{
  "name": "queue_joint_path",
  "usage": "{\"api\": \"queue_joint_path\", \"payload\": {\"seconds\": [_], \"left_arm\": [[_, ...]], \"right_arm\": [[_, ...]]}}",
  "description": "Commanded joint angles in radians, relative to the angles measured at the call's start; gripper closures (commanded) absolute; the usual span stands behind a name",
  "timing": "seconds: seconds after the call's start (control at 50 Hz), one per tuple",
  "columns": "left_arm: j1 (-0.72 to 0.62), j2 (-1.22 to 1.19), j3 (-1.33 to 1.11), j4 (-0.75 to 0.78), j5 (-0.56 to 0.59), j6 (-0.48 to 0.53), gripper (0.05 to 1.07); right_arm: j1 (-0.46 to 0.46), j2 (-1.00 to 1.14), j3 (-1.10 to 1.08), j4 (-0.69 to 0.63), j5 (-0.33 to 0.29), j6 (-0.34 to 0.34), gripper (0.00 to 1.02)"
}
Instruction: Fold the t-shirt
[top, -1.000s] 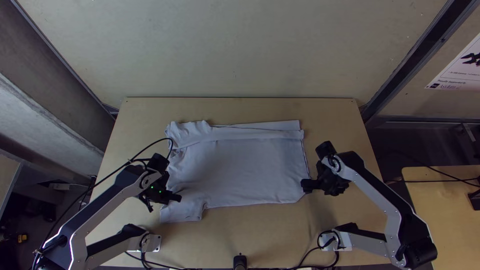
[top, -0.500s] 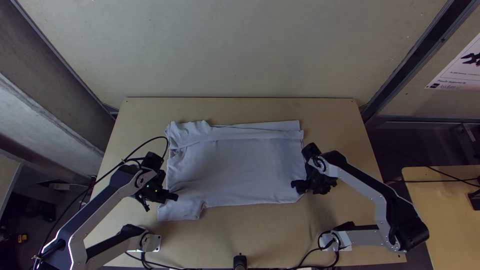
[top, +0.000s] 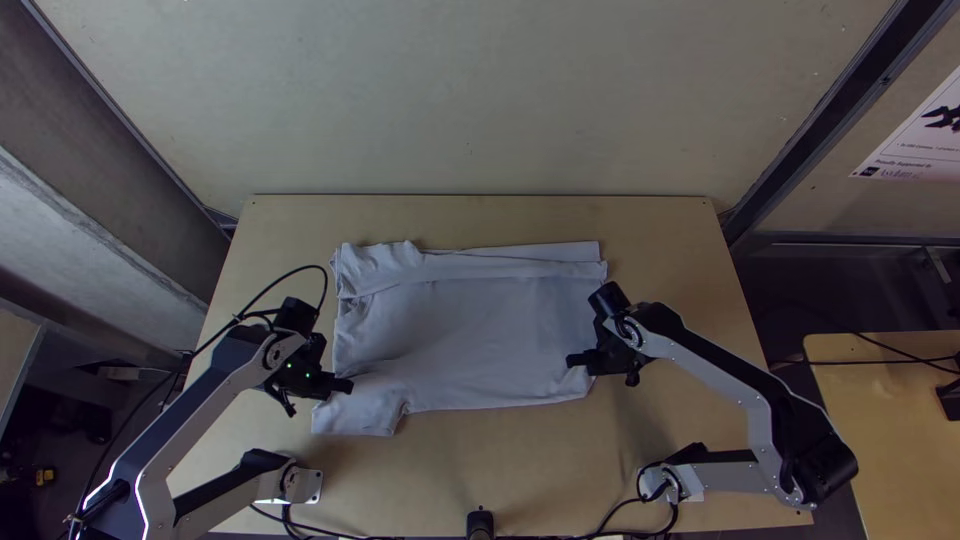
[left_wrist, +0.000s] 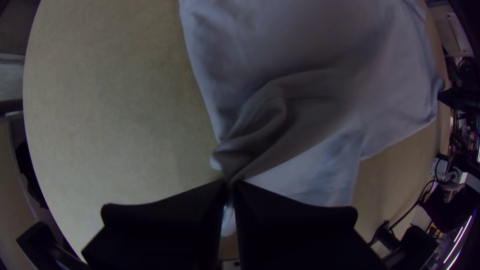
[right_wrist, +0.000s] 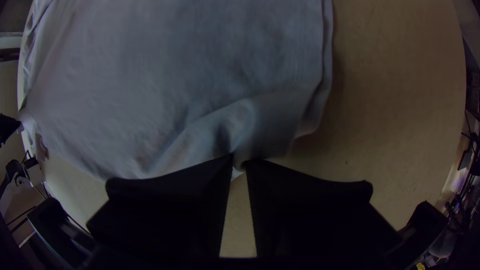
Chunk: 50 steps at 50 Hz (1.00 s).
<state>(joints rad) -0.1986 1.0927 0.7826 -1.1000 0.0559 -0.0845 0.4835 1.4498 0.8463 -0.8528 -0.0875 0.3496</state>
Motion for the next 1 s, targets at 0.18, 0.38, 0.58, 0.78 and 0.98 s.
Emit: {"api": "queue_joint_path", "payload": {"seconds": [0.18, 0.38, 0.58, 0.78, 0.98], "left_arm": [[0.084, -0.008, 0.119, -0.02, 0.075, 0.011, 0.91], [0.133, 0.026, 0.161, -0.015, 0.078, 0.029, 0.91], [0.145, 0.065, 0.21, -0.004, 0.079, 0.019, 0.91], [0.143, 0.153, 0.32, 0.003, 0.079, 0.006, 0.91], [0.149, 0.296, 0.48, 0.003, 0.079, 0.015, 0.91]], "right_arm": [[-0.046, -0.091, 0.04, -0.006, -0.001, 0.02, 1.0], [-0.097, -0.101, 0.05, -0.008, 0.003, -0.006, 1.0], [-0.146, -0.074, 0.108, -0.006, 0.006, -0.023, 1.0], [-0.175, -0.032, 0.203, -0.006, 0.014, -0.05, 1.0], [-0.2, 0.034, 0.295, -0.006, 0.025, -0.089, 1.0]]}}
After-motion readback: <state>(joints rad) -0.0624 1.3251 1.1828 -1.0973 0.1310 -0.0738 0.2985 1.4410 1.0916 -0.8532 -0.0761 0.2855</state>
